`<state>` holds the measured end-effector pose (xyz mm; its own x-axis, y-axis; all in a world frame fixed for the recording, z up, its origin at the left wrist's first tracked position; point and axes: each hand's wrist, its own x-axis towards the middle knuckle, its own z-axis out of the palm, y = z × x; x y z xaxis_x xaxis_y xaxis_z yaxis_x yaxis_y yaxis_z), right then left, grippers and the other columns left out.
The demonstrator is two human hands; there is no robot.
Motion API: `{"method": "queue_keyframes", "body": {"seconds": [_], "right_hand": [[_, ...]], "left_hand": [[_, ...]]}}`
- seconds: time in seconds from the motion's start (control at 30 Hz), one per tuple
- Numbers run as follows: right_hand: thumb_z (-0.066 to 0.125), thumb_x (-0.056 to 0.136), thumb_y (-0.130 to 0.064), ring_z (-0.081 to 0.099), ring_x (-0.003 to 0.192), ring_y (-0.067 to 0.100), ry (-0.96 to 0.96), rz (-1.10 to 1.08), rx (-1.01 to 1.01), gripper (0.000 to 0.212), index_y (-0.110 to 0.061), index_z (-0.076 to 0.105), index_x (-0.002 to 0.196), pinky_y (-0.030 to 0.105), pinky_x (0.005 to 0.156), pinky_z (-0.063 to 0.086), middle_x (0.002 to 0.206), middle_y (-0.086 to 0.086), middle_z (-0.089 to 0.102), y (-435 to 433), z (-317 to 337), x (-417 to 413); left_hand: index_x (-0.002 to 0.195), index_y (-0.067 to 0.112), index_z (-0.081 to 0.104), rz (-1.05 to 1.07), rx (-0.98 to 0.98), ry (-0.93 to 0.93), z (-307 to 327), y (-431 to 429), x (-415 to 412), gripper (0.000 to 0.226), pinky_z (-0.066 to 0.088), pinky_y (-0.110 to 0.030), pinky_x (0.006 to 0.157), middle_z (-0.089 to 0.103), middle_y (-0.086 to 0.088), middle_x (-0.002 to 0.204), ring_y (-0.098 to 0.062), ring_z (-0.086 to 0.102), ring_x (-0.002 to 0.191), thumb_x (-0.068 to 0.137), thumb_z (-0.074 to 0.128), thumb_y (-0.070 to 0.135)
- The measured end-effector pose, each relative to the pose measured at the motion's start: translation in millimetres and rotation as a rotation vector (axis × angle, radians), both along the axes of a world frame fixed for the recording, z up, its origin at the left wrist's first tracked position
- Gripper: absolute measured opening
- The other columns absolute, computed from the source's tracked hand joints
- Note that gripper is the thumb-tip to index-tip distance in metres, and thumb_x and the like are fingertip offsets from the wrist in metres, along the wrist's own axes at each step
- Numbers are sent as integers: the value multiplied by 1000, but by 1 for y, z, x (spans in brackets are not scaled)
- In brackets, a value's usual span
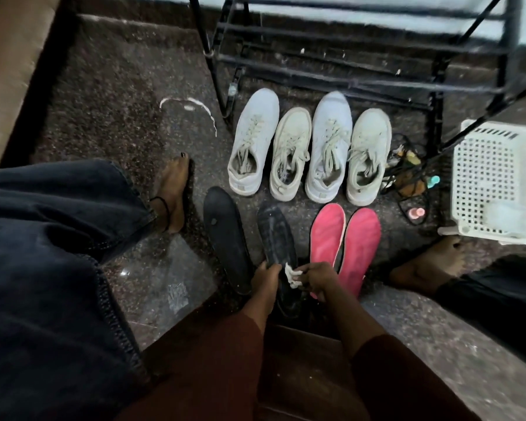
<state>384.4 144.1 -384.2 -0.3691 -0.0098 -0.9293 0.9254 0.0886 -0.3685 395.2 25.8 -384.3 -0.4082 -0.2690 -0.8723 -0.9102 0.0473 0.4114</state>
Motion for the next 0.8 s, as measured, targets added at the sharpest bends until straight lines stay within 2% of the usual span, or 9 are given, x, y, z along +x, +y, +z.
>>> {"method": "queue_keyframes", "body": {"seconds": [0.07,0.13,0.2,0.27,0.33,0.43,0.53,0.7,0.8], "right_hand": [[46,84,20,50,33,5,-5,-2,-86,36,-1,59,57,13,37,40,39,0,56,-2,24,-2],[39,85,21,49,33,4,36,3,-162,49,-6,59,49,13,38,40,40,-1,55,-2,49,-7],[36,85,22,50,32,6,70,-36,-160,47,-4,57,53,14,37,42,39,0,54,3,71,-12],[40,86,19,56,35,9,83,-66,-132,32,-1,55,64,16,41,47,41,4,58,8,93,-13],[47,84,17,62,43,12,115,-89,-151,21,0,57,76,20,48,51,49,6,63,12,114,-13],[52,84,14,65,55,14,166,-177,-193,18,-2,60,87,22,55,53,60,6,68,24,145,-16],[54,83,12,61,66,19,284,-286,-189,19,-5,60,87,28,63,51,65,7,67,36,184,-27],[52,82,11,59,61,17,506,-337,-249,19,-7,57,79,24,51,51,69,8,63,49,255,-47],[58,79,12,58,54,18,638,-389,-261,18,-5,54,76,24,45,48,68,15,56,52,283,-67]], "left_hand": [[93,5,67,158,93,8,25,0,-1,17,46,-25,57,66,-12,82,-22,62,67,88,52,13],[77,3,67,299,307,-32,52,3,-4,27,47,-21,45,65,-14,67,-19,61,49,88,46,14],[73,-3,60,345,498,-73,84,8,-8,27,48,-22,42,61,-12,52,-17,59,41,80,42,16],[72,1,56,369,564,-40,104,8,-13,21,47,-26,50,59,-11,58,-20,57,50,78,44,16],[69,-1,59,385,657,-12,124,7,-18,28,44,-26,54,54,-12,61,-23,52,51,74,41,20],[88,-3,61,414,711,52,155,9,-26,31,47,-31,68,61,-15,67,-28,58,54,83,38,17],[88,-4,63,396,743,186,185,6,-37,28,47,-40,76,66,-17,69,-30,63,57,85,42,14],[89,1,69,180,829,345,241,9,-73,30,52,-32,61,68,-12,73,-24,66,60,86,53,27],[101,-1,63,-61,719,482,273,19,-97,25,53,-29,54,65,-16,79,-24,63,58,90,59,21]]}}
